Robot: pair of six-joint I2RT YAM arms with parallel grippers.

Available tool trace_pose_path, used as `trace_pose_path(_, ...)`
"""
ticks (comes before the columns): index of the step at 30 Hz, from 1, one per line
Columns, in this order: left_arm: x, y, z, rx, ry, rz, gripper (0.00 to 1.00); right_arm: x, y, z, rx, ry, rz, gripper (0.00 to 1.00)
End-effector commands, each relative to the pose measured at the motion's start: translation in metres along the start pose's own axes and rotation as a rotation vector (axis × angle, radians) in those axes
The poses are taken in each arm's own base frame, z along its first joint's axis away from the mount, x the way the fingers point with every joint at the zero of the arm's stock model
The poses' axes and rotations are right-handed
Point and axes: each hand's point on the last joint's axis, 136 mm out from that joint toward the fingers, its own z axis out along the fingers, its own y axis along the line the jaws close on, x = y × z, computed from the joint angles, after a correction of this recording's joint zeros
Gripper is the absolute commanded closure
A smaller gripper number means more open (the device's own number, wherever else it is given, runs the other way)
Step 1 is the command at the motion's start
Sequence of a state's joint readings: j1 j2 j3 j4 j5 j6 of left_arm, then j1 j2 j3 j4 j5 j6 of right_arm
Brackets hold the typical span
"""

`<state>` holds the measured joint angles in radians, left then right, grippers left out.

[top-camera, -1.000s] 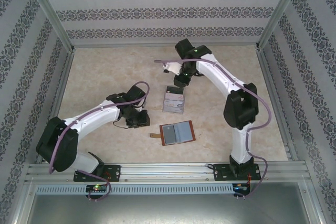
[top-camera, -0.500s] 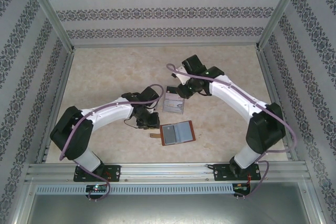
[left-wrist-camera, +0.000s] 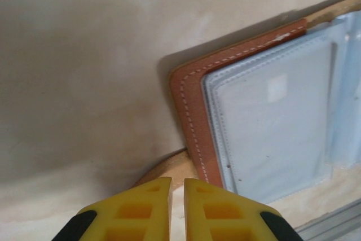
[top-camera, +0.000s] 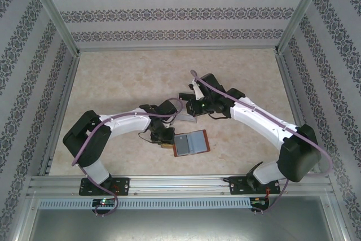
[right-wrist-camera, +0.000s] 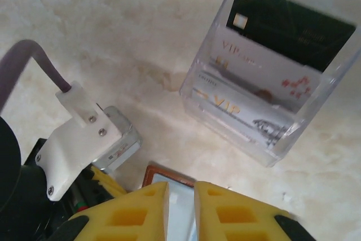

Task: Take the credit cards out of the card holder

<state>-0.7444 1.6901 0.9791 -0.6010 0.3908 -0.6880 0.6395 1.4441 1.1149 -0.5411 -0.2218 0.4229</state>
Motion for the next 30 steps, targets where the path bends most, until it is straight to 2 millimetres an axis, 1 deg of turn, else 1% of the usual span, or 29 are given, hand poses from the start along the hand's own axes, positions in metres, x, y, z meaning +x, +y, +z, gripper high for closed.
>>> trace_pose_path(1, 0.003, 0.012, 0.007, -0.056, -0.001, 0.005, 0.85, 0.016, 0.012, 0.003, -0.059, 0.037, 0.123, 0.79)
trace_pose_path(5, 0.008, 0.020, 0.012, -0.076, 0.009, -0.001, 0.86, 0.039, 0.015, 0.016, -0.063, 0.113, 0.169, 0.80)
trace_pose_path(9, 0.013, 0.025, 0.017, -0.075, 0.020, -0.009, 0.87, 0.060, 0.021, 0.029, -0.062, 0.182, 0.174, 0.79)
trace_pose_path(16, 0.016, 0.026, 0.020, -0.062, 0.024, -0.013, 0.87, 0.097, 0.034, 0.052, -0.062, 0.282, 0.184, 0.76)
trace_pose_path(22, 0.018, 0.024, 0.019, -0.046, 0.021, -0.017, 0.87, 0.117, 0.038, 0.066, -0.049, 0.317, 0.200, 0.76)
trace_pose_path(30, 0.019, 0.023, 0.020, -0.030, 0.023, -0.021, 0.87, 0.134, 0.041, 0.084, -0.081, 0.340, 0.240, 0.76)
